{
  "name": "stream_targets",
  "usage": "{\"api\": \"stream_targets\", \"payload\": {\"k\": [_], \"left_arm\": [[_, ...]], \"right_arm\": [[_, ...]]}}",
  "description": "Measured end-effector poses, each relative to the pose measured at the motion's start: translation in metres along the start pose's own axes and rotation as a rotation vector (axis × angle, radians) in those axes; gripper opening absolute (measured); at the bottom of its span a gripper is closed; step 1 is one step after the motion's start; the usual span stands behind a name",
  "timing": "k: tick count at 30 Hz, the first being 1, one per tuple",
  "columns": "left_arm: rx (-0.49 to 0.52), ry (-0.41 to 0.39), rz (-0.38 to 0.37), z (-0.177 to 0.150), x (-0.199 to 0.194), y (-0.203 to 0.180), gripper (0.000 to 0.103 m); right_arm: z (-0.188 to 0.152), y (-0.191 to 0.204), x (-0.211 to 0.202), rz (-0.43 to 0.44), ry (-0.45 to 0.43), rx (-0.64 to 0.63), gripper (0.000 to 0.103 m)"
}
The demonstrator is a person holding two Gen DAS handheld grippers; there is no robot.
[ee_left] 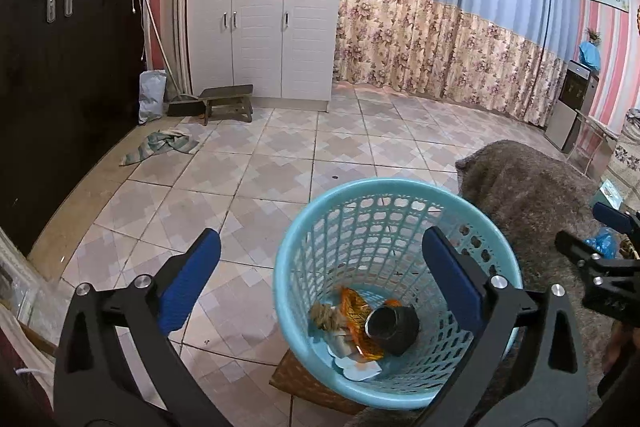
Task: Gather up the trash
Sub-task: 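Move both open tools back over the rug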
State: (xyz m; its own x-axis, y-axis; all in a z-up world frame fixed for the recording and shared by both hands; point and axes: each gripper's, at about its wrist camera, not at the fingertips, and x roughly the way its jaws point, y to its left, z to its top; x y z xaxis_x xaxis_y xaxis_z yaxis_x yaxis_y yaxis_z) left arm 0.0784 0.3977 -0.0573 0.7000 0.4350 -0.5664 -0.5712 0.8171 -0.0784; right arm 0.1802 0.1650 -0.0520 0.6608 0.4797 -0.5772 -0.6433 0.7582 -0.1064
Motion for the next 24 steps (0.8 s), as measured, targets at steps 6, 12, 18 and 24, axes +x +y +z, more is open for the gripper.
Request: {"api": "stream_targets", "payload": {"k": [6, 12, 18, 24], "left_arm": [[0.01, -0.008, -0.011, 0.0, -0.013, -0.028, 0.097], [0.026, -0.013, -0.057, -0.002, -0.029, -0.07, 0.097], [0.043, -0.001, -0.118, -0.012, -0.041, -0.117, 0.097], [0.061, 0.009, -0.169, -0.019, -0.05, -0.159, 0.098]], "right_arm": [[-0.012, -0.054, -0.031, -0.047, -0.014, 0.057, 0.089], [-0.031, -0.109, -0.065, -0.112, -0.027, 0.107, 0.089], [-0.052, -0.164, -0.093, -0.194, -0.012, 0.165, 0.089], [-0.077, -0.211, -0.122, -0.282, -0.009, 0.199, 0.089]]}}
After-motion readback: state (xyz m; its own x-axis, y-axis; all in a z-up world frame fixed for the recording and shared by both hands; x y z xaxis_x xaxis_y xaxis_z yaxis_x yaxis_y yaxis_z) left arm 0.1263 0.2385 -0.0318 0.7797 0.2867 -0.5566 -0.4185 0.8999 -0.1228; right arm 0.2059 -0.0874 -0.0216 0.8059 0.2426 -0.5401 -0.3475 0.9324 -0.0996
